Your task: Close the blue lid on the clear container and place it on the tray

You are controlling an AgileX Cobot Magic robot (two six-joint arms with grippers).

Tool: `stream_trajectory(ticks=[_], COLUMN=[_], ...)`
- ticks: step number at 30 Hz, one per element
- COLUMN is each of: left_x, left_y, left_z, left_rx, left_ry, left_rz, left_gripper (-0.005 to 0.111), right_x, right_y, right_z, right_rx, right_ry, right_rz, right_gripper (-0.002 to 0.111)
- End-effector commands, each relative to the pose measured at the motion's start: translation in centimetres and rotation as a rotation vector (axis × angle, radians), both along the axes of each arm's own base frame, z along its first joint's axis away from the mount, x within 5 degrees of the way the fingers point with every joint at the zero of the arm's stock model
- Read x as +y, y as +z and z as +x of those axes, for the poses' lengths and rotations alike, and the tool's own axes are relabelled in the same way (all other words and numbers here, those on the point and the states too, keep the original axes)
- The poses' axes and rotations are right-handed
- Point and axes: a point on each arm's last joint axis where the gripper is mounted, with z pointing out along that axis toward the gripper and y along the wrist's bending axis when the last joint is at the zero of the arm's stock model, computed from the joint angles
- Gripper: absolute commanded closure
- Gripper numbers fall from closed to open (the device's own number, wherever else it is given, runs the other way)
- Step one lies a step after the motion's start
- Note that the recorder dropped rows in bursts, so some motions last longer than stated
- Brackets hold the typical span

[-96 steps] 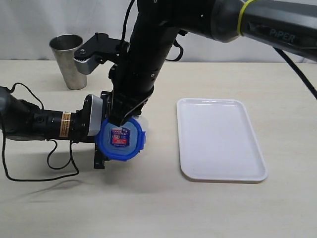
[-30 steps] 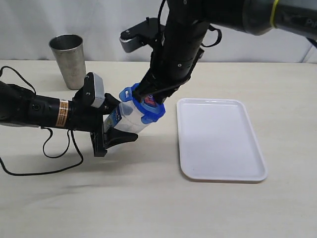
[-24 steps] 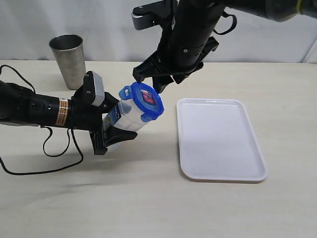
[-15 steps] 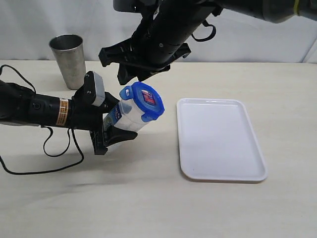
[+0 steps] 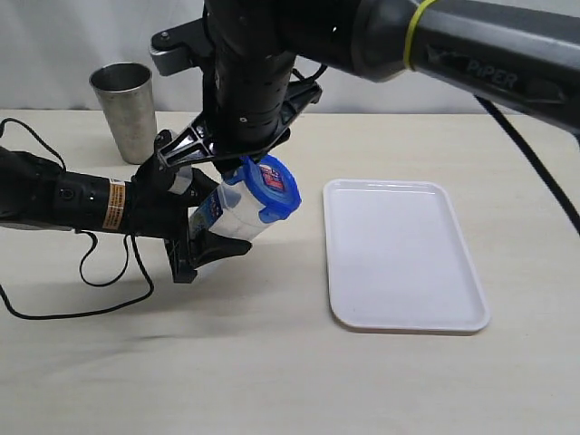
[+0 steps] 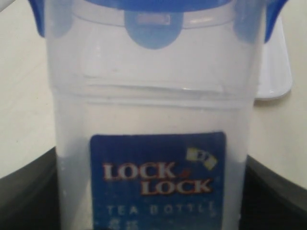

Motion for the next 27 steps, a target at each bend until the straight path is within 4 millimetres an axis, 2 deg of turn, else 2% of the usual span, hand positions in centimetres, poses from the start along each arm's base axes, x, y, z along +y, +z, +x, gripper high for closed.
stream_trajectory(ticks=[1,3,7,13,15,18,23,27], left_x=[-0.3,-0.3,-0.4,-0.4,-0.4,-0.4,-0.4,-0.4], left_y=[0.5,0.5,0.6,0.6,0.6,0.6,0.6,0.6], left_z=[0.2,0.2,0.1,0.0,0.1,0.1,0.1,0.1], left_rx=[-0.006,-0.006,-0.004,-0.005,-0.005,-0.005,-0.005,-0.005], left_ry=[0.009,0.008,0.003,-0.005,-0.004,0.001,0.002,0.002], left_rz=[-0.022,-0.024,-0.034,-0.035,-0.033,-0.026,-0.026,-0.026], left_gripper=[0.107,0.107,0.107,0.107,0.107,0.107,0.107,0.107], right_x=[0.5,0.7,1.2,1.3,0.8,-0.5,-2.3,-3.0], right_y=[-1.8,-2.5,-3.2,-4.0,-2.9,0.2,3.3,4.7], right_z=[-0.4,-0.3,-0.5,-0.2,-0.1,-0.3,-0.4,-0.5], right_rx=[0.055,0.069,0.108,0.112,0.057,0.022,-0.028,-0.056], right_ry=[-0.002,0.000,0.043,0.068,0.077,0.054,0.023,0.013], right_rz=[-0.084,-0.087,-0.064,-0.095,-0.127,-0.115,-0.068,-0.038], right_gripper=[0.070,0.074,0.093,0.093,0.086,0.065,0.065,0.065])
